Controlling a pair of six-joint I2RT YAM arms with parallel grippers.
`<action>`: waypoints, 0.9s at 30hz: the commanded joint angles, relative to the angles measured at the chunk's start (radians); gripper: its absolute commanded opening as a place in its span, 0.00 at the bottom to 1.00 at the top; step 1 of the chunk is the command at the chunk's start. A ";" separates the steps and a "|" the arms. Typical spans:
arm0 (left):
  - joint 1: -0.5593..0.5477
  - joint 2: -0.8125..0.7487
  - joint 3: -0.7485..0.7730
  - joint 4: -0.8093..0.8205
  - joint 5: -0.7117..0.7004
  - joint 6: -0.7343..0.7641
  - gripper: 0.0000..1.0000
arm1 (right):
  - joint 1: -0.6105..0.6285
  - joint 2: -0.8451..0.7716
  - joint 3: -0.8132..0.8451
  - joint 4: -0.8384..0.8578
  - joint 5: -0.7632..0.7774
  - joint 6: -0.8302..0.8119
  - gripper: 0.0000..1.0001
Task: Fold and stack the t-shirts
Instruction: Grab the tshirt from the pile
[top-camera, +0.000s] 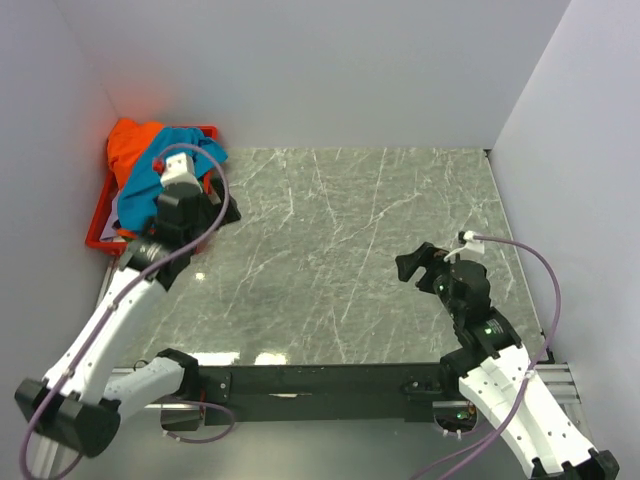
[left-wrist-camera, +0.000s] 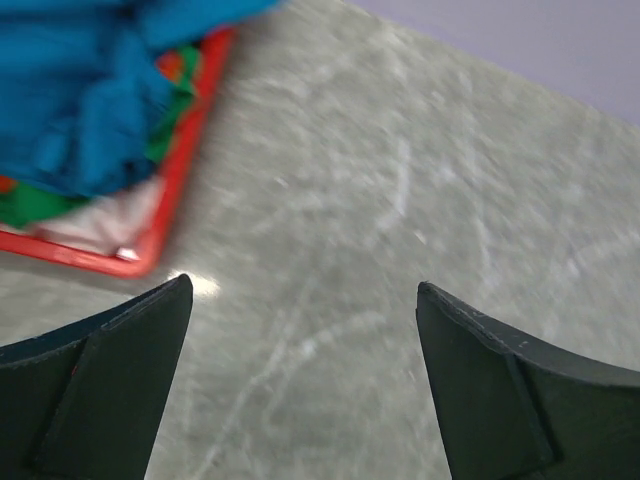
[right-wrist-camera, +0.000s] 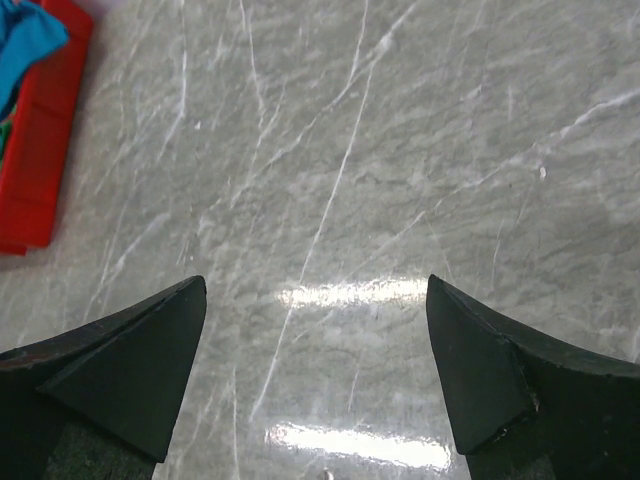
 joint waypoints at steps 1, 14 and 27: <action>0.087 0.110 0.137 -0.074 -0.193 -0.018 1.00 | -0.003 0.023 0.031 0.044 -0.040 -0.024 0.96; 0.491 0.487 0.345 -0.025 -0.213 -0.064 0.85 | -0.002 0.018 0.025 0.063 -0.117 -0.030 0.96; 0.608 0.858 0.575 -0.076 -0.159 -0.049 0.70 | -0.002 0.017 0.020 0.075 -0.170 -0.031 0.95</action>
